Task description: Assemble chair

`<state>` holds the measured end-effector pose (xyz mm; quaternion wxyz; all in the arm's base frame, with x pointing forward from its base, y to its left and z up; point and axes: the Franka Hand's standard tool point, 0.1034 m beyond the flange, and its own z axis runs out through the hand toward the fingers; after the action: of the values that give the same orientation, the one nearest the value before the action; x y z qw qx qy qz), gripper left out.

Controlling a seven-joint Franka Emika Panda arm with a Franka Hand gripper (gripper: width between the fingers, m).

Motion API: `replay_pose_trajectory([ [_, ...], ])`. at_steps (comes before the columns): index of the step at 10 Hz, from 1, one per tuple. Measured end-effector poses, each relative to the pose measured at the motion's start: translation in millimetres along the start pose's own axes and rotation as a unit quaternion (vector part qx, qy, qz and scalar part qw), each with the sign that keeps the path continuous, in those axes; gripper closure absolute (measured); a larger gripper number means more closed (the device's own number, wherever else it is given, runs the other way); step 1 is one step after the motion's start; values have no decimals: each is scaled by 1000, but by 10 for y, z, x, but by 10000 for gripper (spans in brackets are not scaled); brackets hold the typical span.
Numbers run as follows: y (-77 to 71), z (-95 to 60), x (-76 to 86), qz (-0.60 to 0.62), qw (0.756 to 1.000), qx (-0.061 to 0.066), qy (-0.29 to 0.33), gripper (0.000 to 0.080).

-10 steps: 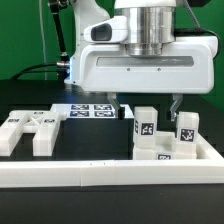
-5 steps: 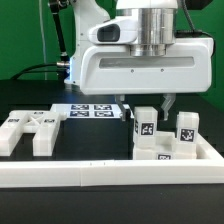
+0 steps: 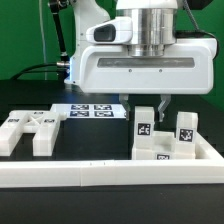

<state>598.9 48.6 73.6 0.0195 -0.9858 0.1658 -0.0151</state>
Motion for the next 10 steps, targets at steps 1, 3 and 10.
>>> replay_pose_trajectory([
  [1, -6, 3, -1, 52, 999, 1, 0, 510],
  [3, 6, 6, 5, 144, 989, 9, -3, 509],
  [10, -36, 14, 3, 476, 879, 20, -11, 509],
])
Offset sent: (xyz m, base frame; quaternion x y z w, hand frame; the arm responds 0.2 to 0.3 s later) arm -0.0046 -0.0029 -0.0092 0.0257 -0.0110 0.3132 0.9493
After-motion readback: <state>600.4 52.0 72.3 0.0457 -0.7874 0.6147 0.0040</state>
